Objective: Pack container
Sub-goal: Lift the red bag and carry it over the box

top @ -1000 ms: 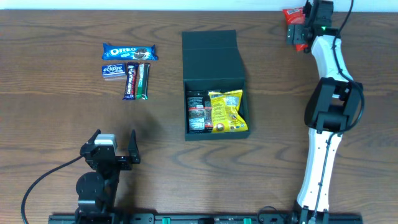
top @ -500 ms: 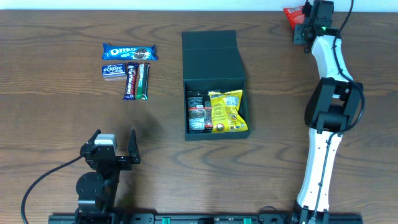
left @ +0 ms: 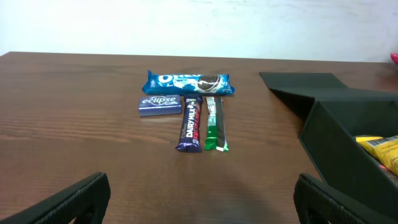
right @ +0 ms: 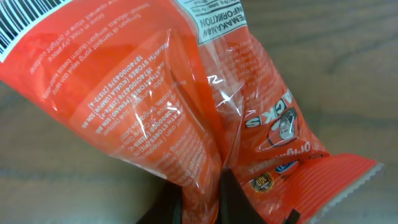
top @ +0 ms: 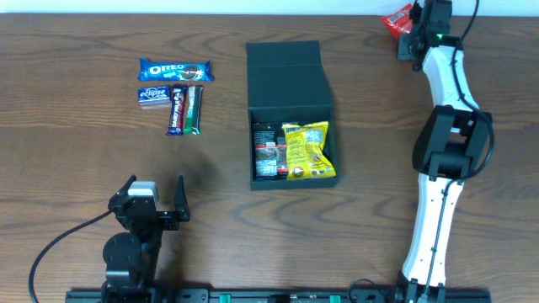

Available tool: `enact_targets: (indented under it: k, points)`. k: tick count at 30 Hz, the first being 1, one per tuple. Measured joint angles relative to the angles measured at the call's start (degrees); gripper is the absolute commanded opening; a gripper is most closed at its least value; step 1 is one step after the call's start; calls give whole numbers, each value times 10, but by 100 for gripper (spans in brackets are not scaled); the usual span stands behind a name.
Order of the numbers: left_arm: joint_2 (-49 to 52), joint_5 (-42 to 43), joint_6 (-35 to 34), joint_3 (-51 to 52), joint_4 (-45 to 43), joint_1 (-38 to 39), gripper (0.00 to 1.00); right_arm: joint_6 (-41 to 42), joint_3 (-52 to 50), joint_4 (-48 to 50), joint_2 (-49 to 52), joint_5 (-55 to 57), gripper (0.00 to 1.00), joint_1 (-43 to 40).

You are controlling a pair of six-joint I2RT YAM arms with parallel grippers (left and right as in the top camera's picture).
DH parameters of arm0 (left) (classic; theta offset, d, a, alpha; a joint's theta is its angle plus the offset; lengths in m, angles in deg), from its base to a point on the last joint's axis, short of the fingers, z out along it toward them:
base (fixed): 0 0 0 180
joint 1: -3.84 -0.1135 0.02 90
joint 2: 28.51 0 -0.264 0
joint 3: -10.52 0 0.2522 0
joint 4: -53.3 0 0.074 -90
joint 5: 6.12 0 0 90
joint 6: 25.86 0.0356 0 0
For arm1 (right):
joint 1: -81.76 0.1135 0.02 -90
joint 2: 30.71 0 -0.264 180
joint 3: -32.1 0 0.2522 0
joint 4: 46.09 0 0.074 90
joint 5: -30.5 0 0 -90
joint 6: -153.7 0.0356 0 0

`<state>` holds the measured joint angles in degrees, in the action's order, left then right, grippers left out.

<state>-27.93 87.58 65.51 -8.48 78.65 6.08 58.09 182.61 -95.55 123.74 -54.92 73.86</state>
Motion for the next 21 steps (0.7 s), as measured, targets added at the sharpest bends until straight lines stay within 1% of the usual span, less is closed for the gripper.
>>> enact_targets:
  k: [4, 7, 14, 19, 21]
  points:
    - [0, 0, 0, 0, 0, 0, 95, 4, 0, -63, -21, 3, 1, 12]
    - [0, 0, 0, 0, 0, 0, 95, 9, -4, -121, -58, -1, 1, 31]
    - [0, 0, 0, 0, 0, 0, 96, 52, -7, -251, -236, -16, 1, 70]
    - [0, 0, 0, 0, 0, 0, 95, 71, -10, -262, -386, -18, 1, 109]
    - [0, 0, 0, 0, 0, 0, 96, 77, -42, -245, -443, -18, 1, 134]
